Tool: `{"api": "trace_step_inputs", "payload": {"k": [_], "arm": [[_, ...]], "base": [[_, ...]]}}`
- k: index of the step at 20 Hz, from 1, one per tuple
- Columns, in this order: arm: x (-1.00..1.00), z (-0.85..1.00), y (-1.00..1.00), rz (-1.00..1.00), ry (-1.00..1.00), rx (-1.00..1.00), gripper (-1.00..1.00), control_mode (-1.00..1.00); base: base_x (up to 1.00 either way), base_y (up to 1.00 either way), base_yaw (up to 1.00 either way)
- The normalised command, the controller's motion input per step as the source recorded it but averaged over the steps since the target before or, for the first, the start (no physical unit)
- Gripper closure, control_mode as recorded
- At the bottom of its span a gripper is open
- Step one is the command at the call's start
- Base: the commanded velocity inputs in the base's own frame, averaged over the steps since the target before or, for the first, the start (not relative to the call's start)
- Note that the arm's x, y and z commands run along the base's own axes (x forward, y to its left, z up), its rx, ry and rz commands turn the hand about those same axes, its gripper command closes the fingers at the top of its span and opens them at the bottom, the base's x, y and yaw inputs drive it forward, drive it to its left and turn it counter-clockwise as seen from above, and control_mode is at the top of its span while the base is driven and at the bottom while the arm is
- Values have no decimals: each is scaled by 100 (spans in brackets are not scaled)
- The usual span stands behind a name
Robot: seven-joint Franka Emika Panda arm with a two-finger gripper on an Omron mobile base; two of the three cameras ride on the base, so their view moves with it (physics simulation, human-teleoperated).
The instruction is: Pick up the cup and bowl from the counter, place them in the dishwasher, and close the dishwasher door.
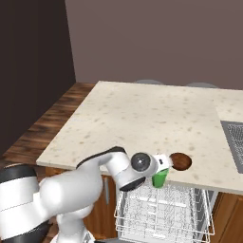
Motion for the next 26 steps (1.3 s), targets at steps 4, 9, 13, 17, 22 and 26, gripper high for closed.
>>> {"api": "trace_step_inputs", "payload": {"k": [4,9,13,17,22,26], "arm": [[-44,14,0,3,-10,0,100,-100],[-40,12,-4,1,-5,0,100,-100],[-21,0,-5,1,0,0,100,-100],[-11,-10,-6,2,0,0,100,-100],[-3,-30,-17,4,0,0,100,-100],[-9,-48,-13,7,-1,0,100,-100]], "base": [[0,0,0],[0,0,0],[0,0,0],[0,0,0],[0,0,0],[0,0,0]]}}
